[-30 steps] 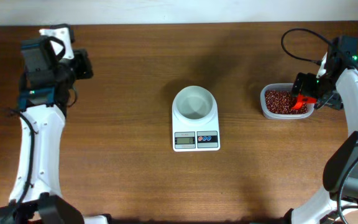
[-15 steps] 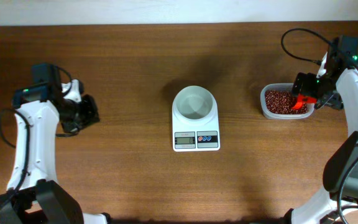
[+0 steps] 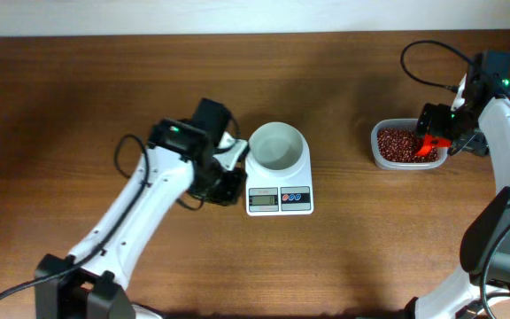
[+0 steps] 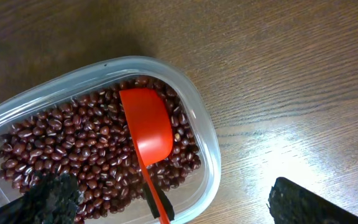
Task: Scoop item into bowl and weigh 50g on scale
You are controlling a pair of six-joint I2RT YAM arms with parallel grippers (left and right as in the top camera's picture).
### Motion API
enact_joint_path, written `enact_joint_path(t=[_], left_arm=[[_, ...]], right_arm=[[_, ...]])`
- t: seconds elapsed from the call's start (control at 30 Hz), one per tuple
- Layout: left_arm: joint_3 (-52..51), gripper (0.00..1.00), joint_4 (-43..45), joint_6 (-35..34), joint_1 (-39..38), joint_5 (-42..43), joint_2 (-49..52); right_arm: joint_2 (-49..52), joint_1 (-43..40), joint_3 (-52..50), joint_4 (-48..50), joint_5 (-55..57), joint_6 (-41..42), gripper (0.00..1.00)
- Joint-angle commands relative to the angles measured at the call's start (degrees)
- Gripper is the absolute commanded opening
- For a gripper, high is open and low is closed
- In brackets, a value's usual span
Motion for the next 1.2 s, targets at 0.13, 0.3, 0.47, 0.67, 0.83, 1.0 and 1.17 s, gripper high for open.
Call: enact_joint_path(t=[0.13, 0.3, 0.47, 0.67, 0.83, 1.0, 1.17], left_arm=[[-0.35, 0.00, 5.57, -1.22, -14.27, -13.55, 0.09], [-6.62, 0.00, 13.55, -5.49, -18.69, -19.56, 0.28], [-14.47, 0.00, 27.32, -1.88, -18.69, -19.67, 1.07], [-14.88, 0.00, 32.33, 6.69, -18.88, -11.32, 2.95], [-14.84, 0.00, 37.62, 12.17, -21.03, -10.32, 4.26], [-14.80, 0.00, 38.73, 12.68, -22.73, -9.22, 4.26], [-13.55, 0.00, 34.71, 13.07, -22.69, -4.13, 4.26]], right_arm=[[0.20, 0.13, 0.81, 0.00, -0.26, 0.04, 0.99], [0.20, 0.13, 0.81, 0.00, -0.26, 0.04, 0.99], [0.20, 0.13, 0.81, 0.00, -0.26, 0.04, 0.99], [0.20, 0.13, 0.81, 0.00, -0.26, 0.04, 0.99], [0.20, 0.13, 0.81, 0.00, -0.26, 0.04, 0.99], [0.20, 0.13, 0.81, 0.00, -0.26, 0.04, 0.99], [0.20, 0.13, 0.81, 0.00, -0.26, 0.04, 0.99]])
